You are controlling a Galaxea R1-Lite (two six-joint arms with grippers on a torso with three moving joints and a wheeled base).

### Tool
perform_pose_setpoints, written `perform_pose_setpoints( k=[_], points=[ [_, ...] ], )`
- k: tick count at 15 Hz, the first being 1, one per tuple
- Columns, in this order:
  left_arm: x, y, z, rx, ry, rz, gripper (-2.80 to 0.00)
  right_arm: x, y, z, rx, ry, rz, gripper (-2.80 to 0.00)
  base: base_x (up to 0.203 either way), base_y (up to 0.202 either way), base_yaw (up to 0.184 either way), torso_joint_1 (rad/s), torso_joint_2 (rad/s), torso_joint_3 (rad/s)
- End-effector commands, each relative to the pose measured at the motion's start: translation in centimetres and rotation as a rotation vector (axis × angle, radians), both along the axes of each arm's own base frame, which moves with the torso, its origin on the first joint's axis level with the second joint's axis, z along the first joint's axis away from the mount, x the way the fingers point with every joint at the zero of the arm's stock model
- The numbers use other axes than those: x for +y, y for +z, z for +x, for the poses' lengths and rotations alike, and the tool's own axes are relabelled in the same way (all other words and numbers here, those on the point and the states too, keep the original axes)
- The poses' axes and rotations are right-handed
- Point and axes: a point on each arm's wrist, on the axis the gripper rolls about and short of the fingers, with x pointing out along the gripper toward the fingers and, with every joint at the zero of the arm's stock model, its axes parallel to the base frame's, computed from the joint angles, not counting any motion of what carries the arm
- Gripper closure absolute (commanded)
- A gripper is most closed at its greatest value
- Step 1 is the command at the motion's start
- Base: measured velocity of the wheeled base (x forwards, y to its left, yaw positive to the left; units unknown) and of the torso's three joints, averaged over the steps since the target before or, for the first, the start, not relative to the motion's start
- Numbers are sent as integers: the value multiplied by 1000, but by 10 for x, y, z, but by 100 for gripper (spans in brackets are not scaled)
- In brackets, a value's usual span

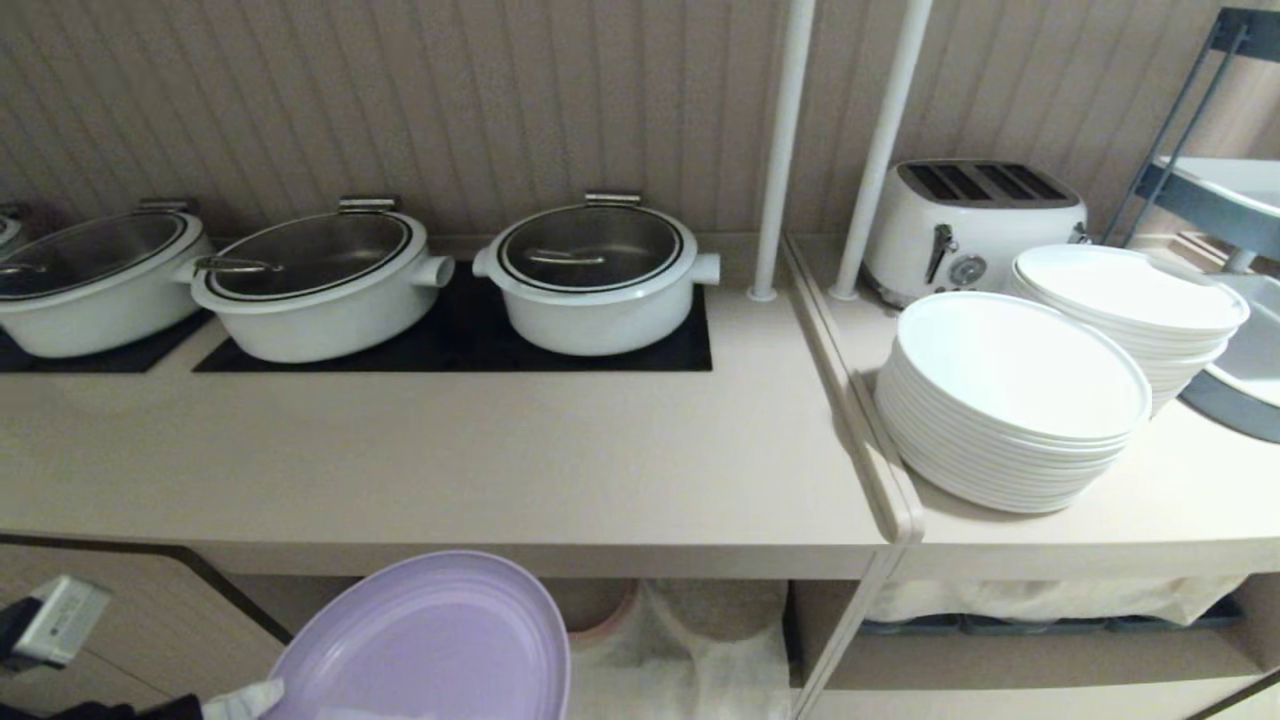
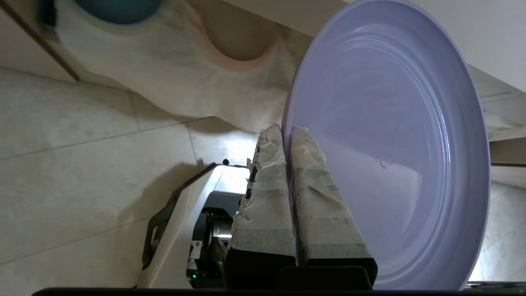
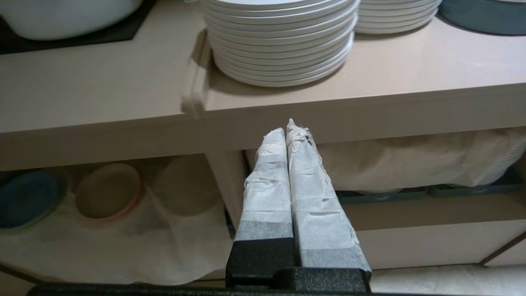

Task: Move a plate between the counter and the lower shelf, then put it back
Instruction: Put the plate

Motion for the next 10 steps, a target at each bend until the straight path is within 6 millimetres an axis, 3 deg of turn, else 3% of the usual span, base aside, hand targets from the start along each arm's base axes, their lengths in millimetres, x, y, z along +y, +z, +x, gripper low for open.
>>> perform_pose_setpoints(
  k=[1, 3, 10],
  points=[
    [0, 0, 0, -1, 2, -3, 0, 0, 0, 0, -1, 0, 0, 0, 0, 193, 2, 2, 7, 2],
    [0, 1, 0, -4, 2, -4, 0, 0, 0, 0, 0, -1, 0, 0, 0, 118, 0, 1, 8, 0],
    [0, 3, 0, -15, 0, -4, 0, 0, 0, 0, 0, -2, 0, 0, 0, 0, 0, 0, 0, 0]
  ],
)
